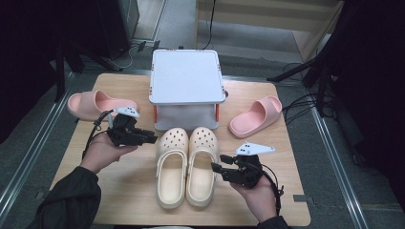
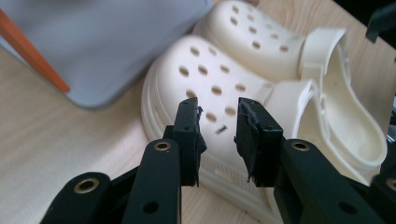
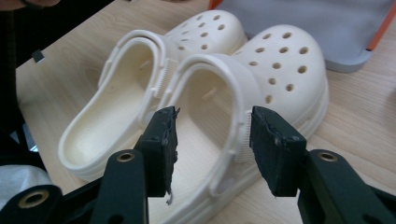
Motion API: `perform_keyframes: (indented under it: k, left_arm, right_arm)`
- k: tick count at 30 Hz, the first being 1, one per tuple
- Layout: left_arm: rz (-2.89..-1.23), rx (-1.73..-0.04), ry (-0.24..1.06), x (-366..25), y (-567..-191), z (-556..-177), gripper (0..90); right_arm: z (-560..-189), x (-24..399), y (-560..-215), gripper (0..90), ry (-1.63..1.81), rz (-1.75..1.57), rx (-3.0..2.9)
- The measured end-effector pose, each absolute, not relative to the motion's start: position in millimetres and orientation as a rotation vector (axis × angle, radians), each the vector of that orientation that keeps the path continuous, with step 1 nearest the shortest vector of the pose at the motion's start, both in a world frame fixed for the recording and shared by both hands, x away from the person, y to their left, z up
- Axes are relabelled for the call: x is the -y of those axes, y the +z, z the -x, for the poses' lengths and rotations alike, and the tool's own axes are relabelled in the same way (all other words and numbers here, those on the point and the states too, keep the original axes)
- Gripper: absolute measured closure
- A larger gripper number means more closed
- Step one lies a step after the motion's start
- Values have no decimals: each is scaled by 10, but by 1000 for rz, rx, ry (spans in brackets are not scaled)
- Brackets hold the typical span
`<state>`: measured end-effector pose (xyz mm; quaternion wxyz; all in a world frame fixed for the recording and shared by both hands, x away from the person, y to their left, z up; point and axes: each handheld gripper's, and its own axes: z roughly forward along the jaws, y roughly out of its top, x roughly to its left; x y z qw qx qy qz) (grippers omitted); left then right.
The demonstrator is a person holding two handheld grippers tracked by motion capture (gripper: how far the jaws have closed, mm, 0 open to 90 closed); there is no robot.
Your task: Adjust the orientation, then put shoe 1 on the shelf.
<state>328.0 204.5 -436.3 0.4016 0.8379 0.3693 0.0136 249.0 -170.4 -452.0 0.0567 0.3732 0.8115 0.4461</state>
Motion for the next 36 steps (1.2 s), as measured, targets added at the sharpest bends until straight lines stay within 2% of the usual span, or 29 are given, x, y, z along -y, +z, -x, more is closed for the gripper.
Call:
perform_keyframes:
  k: [5, 14, 25, 33, 36]
  left_arm:
    - [-2122, -928, 59, -2037, -4226, -3364, 688]
    - [-2128, -915, 85, -2015, -3980, -3534, 693]
    - [-2151, -894, 138, -1914, -3654, -3945, 721]
    - [-2144, -923, 191, -1801, -3641, -4213, 698]
    - [-2167, -904, 204, -1753, -3655, -4282, 705]
  right_arm:
    - [-2394, 1594, -4524, 460, 1375, -1088, -2460]
    - [-2319, 1383, -4543, 418, 1350, -1037, -2478]
    - [-2326, 1205, -4617, 448, 1343, -1032, -2529]
    - [-2357, 1066, -4686, 422, 1309, -1032, -2522]
    - [-2379, 1008, -4719, 386, 1298, -1059, -2522]
